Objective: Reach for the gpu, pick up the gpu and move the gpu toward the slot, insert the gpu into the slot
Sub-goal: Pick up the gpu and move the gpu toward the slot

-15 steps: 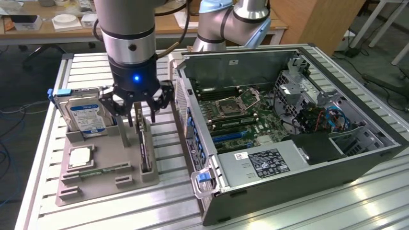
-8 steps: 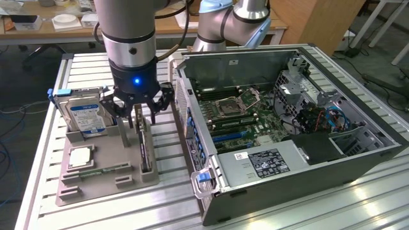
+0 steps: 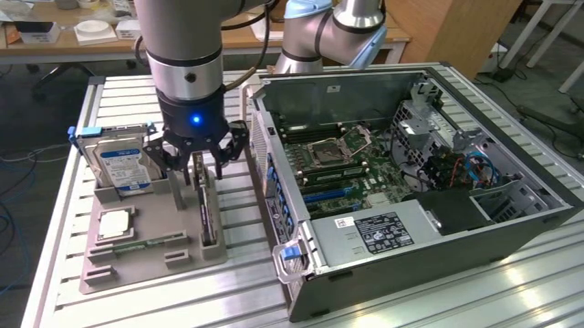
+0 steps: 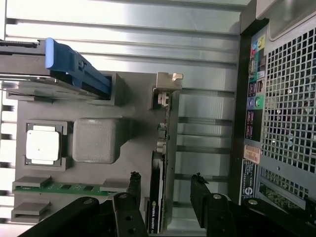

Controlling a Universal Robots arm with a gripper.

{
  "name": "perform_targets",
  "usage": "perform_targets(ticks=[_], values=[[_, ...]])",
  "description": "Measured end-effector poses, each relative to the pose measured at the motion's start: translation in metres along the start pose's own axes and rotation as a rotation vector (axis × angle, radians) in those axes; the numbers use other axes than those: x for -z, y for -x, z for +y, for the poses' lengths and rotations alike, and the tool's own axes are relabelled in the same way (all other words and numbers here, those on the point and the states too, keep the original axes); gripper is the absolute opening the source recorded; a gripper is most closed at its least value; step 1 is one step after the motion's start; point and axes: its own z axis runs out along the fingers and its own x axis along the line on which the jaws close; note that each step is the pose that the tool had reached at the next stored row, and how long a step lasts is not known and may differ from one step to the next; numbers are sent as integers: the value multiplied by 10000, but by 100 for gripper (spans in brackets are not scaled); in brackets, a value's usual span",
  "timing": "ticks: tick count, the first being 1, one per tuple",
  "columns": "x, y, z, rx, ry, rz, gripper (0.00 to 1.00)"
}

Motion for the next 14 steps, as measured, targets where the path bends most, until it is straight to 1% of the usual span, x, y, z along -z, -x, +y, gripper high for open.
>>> perform_targets(ticks=[10, 14], values=[[-22, -4, -89, -1, 0, 0, 53], [-39, -5, -109, -1, 2, -2, 53]])
